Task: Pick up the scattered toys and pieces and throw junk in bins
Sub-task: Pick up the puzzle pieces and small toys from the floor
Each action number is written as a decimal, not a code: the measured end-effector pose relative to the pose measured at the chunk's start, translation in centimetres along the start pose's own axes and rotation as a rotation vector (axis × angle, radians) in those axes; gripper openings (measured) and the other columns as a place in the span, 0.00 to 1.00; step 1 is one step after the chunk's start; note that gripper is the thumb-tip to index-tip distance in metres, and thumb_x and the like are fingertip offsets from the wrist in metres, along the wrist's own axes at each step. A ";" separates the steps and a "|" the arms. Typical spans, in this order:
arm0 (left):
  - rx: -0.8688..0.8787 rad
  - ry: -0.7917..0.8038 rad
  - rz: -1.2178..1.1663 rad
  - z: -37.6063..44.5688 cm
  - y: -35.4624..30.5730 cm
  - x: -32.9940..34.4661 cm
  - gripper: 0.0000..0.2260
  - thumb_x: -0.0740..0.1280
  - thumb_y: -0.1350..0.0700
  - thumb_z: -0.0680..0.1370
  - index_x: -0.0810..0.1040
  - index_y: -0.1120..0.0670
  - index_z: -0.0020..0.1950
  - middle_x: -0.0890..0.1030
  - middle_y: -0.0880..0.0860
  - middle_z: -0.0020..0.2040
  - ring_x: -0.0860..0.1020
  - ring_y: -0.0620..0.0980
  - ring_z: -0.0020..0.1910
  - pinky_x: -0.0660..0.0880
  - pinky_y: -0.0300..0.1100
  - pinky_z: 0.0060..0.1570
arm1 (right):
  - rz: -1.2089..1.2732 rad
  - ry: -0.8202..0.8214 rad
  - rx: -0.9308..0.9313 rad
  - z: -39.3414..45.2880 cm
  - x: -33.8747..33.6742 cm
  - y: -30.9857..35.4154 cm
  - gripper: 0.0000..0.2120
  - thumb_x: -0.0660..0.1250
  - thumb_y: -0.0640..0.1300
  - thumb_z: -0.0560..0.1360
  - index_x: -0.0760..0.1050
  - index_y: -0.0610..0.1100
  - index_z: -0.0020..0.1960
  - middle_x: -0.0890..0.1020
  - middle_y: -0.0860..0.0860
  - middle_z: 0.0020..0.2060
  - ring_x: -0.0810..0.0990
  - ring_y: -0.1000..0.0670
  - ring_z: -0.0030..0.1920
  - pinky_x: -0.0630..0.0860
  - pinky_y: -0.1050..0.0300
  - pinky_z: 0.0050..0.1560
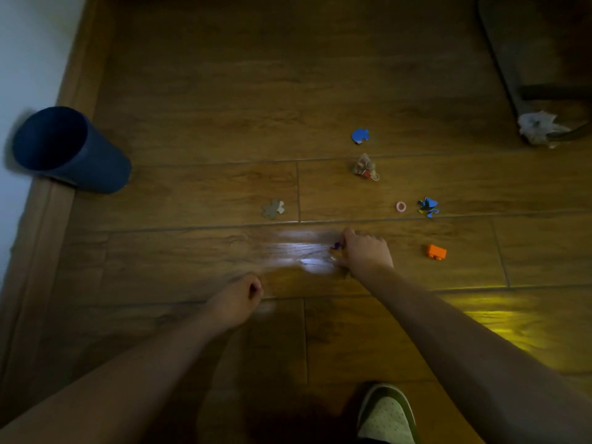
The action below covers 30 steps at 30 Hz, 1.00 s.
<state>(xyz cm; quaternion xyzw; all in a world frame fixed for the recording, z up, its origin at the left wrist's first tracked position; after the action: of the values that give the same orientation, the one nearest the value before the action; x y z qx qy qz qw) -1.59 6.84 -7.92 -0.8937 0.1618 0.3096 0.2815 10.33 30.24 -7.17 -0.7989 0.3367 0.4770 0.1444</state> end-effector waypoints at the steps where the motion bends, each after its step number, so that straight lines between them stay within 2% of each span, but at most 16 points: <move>1: -0.002 -0.017 0.018 0.1 -0.1 -0.3 0.02 0.62 0.53 0.80 0.73 0.49 0.48 0.77 0.49 0.42 0.75 0.48 0.40 0.68 0.38 0.39 | 0.032 0.000 -0.010 0.0 -0.1 0.1 0.22 0.70 0.56 0.72 0.68 0.47 0.60 0.81 0.46 0.55 0.79 0.43 0.57 0.71 0.50 0.53; 4: -0.041 -0.104 0.094 1.3 -0.4 -2.5 0.01 0.63 0.49 0.79 0.73 0.44 0.50 0.78 0.46 0.44 0.75 0.44 0.40 0.71 0.39 0.38 | 0.243 -0.051 -0.009 -0.5 -1.0 -0.2 0.19 0.67 0.56 0.74 0.69 0.48 0.60 0.82 0.46 0.51 0.80 0.43 0.52 0.75 0.50 0.50; 6: -0.047 -0.146 0.113 2.7 -1.1 -4.6 0.07 0.63 0.47 0.79 0.73 0.45 0.55 0.77 0.45 0.46 0.75 0.44 0.41 0.70 0.39 0.35 | 0.372 -0.100 0.038 -1.0 -1.6 -1.2 0.15 0.63 0.54 0.78 0.70 0.47 0.59 0.82 0.45 0.47 0.81 0.41 0.48 0.76 0.50 0.44; 8: -0.004 -0.177 0.141 4.1 -2.5 -6.3 0.12 0.64 0.47 0.79 0.72 0.46 0.62 0.78 0.48 0.49 0.77 0.47 0.44 0.74 0.42 0.38 | 0.390 -0.136 0.111 -1.1 -1.7 -2.9 0.12 0.59 0.52 0.80 0.72 0.45 0.57 0.83 0.42 0.46 0.81 0.39 0.48 0.73 0.51 0.41; 11: 0.065 -0.208 0.184 6.2 -4.8 -7.3 0.18 0.65 0.48 0.78 0.69 0.48 0.67 0.79 0.52 0.53 0.79 0.52 0.47 0.77 0.45 0.44 | 0.390 -0.174 0.178 -1.6 -1.4 -5.4 0.13 0.54 0.49 0.82 0.72 0.42 0.54 0.82 0.38 0.47 0.80 0.35 0.49 0.72 0.48 0.41; 15: 0.085 -0.204 0.160 8.2 -6.8 -6.9 0.21 0.66 0.48 0.78 0.67 0.47 0.69 0.76 0.52 0.53 0.77 0.53 0.47 0.76 0.45 0.43 | 0.492 -0.190 0.139 -2.5 -0.5 -7.2 0.12 0.54 0.41 0.82 0.75 0.37 0.54 0.81 0.37 0.49 0.79 0.36 0.49 0.70 0.48 0.44; 17: 0.091 -0.202 0.160 8.6 -7.5 -6.5 0.19 0.65 0.51 0.79 0.68 0.49 0.69 0.76 0.54 0.57 0.77 0.55 0.50 0.72 0.43 0.43 | 0.873 -0.212 0.219 -3.2 0.7 -8.2 0.12 0.55 0.40 0.82 0.77 0.40 0.51 0.79 0.44 0.39 0.77 0.44 0.39 0.68 0.54 0.37; 19: 0.100 -0.211 0.166 8.9 -8.0 -6.1 0.17 0.63 0.54 0.79 0.69 0.50 0.68 0.76 0.56 0.59 0.77 0.56 0.52 0.70 0.43 0.44 | 1.367 -0.160 0.340 -3.9 2.4 -8.9 0.13 0.54 0.41 0.83 0.76 0.45 0.47 0.72 0.49 0.32 0.68 0.53 0.28 0.63 0.60 0.28; 20: 0.099 -0.208 0.146 8.9 -8.2 -5.9 0.16 0.62 0.56 0.79 0.70 0.51 0.67 0.76 0.56 0.60 0.76 0.56 0.53 0.70 0.44 0.45 | 1.542 -0.137 0.376 -4.2 3.0 -9.1 0.12 0.54 0.41 0.83 0.75 0.45 0.47 0.69 0.49 0.31 0.64 0.54 0.26 0.60 0.61 0.26; 22: 0.112 -0.191 0.077 8.7 -9.0 -5.1 0.15 0.61 0.58 0.80 0.70 0.52 0.66 0.75 0.57 0.60 0.75 0.55 0.54 0.71 0.45 0.49 | 1.700 -0.116 0.423 -4.7 3.5 -9.6 0.11 0.54 0.41 0.83 0.74 0.44 0.48 0.67 0.48 0.30 0.62 0.53 0.27 0.59 0.60 0.27; 24: 0.175 -0.176 0.060 8.3 -10.5 -4.1 0.12 0.58 0.59 0.81 0.71 0.53 0.64 0.75 0.54 0.58 0.75 0.54 0.54 0.70 0.45 0.50 | 1.767 -0.093 0.461 -5.2 3.6 -9.9 0.11 0.55 0.42 0.83 0.74 0.43 0.48 0.66 0.49 0.30 0.62 0.53 0.28 0.59 0.62 0.26; 26: 0.244 -0.159 0.097 7.9 -12.3 -3.0 0.11 0.56 0.59 0.82 0.72 0.51 0.63 0.73 0.50 0.55 0.75 0.51 0.49 0.71 0.44 0.46 | 1.774 -0.108 0.517 -5.5 3.6 -10.0 0.12 0.55 0.46 0.83 0.75 0.43 0.48 0.65 0.49 0.29 0.63 0.52 0.27 0.61 0.62 0.24; 28: 0.269 -0.150 0.118 7.8 -13.5 -2.2 0.11 0.55 0.59 0.82 0.72 0.49 0.62 0.74 0.49 0.54 0.75 0.50 0.45 0.73 0.45 0.42 | 1.497 -0.195 0.537 -5.8 2.6 -10.8 0.13 0.57 0.49 0.82 0.77 0.44 0.48 0.70 0.48 0.31 0.71 0.48 0.31 0.69 0.57 0.30; 30: 0.259 -0.143 0.112 7.7 -14.2 -1.7 0.12 0.56 0.60 0.81 0.71 0.49 0.62 0.76 0.50 0.53 0.77 0.49 0.44 0.77 0.48 0.43 | 1.064 -0.334 0.544 -6.0 1.4 -12.4 0.11 0.61 0.50 0.80 0.76 0.45 0.57 0.80 0.45 0.44 0.78 0.41 0.48 0.73 0.51 0.47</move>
<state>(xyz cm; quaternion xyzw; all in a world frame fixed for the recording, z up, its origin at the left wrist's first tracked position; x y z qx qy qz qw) 0.14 22.91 -6.16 -0.8152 0.2296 0.3639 0.3876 23.17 35.41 -6.50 -0.3708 0.7713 0.4991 0.1361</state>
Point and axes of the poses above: each hand's wrist, its own z-axis towards the middle knuckle, its own x-axis out of the palm, y = z × x, the point moved 5 cm from there along z, towards the middle knuckle
